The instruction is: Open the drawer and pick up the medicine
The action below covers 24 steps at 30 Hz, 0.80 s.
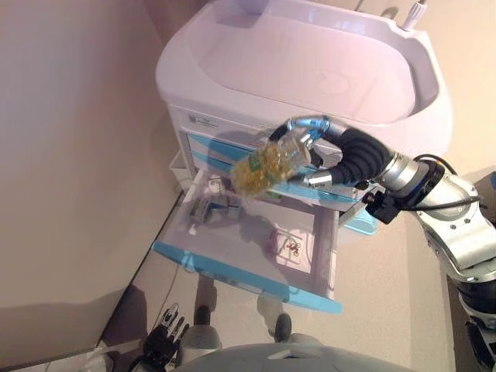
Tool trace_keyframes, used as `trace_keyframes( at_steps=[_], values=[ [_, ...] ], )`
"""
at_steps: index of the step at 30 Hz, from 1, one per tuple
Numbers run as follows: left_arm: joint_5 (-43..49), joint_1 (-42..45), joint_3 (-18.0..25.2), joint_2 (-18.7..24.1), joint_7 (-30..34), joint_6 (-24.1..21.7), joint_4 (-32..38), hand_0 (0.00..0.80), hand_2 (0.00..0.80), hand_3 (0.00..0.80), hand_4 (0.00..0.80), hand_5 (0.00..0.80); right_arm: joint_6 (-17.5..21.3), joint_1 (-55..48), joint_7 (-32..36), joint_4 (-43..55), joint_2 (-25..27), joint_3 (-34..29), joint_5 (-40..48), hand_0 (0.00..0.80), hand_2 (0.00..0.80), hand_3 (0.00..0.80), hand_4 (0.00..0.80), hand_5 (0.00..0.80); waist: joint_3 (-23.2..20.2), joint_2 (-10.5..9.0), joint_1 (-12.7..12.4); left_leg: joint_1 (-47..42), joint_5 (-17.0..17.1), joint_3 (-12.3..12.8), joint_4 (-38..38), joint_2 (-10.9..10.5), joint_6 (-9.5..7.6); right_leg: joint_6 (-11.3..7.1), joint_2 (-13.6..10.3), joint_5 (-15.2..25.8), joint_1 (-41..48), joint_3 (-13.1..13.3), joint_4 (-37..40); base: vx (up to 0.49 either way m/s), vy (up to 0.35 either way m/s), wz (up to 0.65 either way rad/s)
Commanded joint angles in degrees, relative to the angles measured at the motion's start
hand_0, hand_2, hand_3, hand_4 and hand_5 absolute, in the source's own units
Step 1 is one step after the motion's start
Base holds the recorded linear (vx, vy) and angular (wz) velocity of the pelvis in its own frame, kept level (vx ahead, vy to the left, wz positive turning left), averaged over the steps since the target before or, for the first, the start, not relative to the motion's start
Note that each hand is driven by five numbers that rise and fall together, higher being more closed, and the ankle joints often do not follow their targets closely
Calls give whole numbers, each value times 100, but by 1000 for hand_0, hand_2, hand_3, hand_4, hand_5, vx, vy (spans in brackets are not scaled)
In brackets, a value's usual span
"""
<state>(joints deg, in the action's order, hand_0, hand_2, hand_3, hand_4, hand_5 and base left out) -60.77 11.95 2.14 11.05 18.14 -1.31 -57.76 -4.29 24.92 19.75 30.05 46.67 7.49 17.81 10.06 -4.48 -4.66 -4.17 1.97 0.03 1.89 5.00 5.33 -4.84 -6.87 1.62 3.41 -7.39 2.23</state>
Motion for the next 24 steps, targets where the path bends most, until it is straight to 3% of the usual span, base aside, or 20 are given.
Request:
trace_keyframes(
  at_steps=[1, 8, 13, 20, 24],
  values=[
    [149, -22, -23, 199, 127, 33, -288, 0, 0, 0, 0, 0, -52, 720, -868, -191, 264, -277, 267, 800, 800, 800, 800, 800, -264, -150, -183, 60, -270, -67, -61, -115, -246, -257, -222, -21, 75, -158, -304, 57, 5, 1],
    [310, -36, 69, 356, 120, 208, -408, 0, 0, 0, 0, 0, -543, 1995, -1682, -1325, 850, -56, 371, 800, 800, 800, 800, 800, -372, -196, -317, 0, -276, -137, -67, -126, -231, -271, -258, -32, 189, -275, -268, 46, 7, 4],
    [400, -11, 136, 470, 60, 355, -339, 0, 0, 0, 0, 0, -739, 2774, -1794, -2151, 1345, 400, -248, 800, 800, 800, 800, 800, -405, -269, -397, -21, -281, -187, -77, -150, -233, -278, -260, -31, 247, -330, -244, 33, 0, 4],
    [458, 10, 207, 687, -47, 529, -227, 0, 0, 0, 0, 0, -474, 3958, -1047, -3439, 2074, 1737, -920, 800, 800, 800, 800, 800, -451, -413, -504, -41, -255, -234, -42, -170, -259, -305, -259, 18, 317, -405, -180, 12, -8, 3],
    [466, -2, 250, 797, -137, 661, -113, 0, 0, 0, 0, 0, -282, 4456, -501, -4193, 2177, 2502, -1050, 800, 800, 800, 800, 800, -464, -461, -552, -35, -237, -254, -32, -178, -269, -317, -271, 42, 329, -443, -167, 10, -15, 8]
  ],
)
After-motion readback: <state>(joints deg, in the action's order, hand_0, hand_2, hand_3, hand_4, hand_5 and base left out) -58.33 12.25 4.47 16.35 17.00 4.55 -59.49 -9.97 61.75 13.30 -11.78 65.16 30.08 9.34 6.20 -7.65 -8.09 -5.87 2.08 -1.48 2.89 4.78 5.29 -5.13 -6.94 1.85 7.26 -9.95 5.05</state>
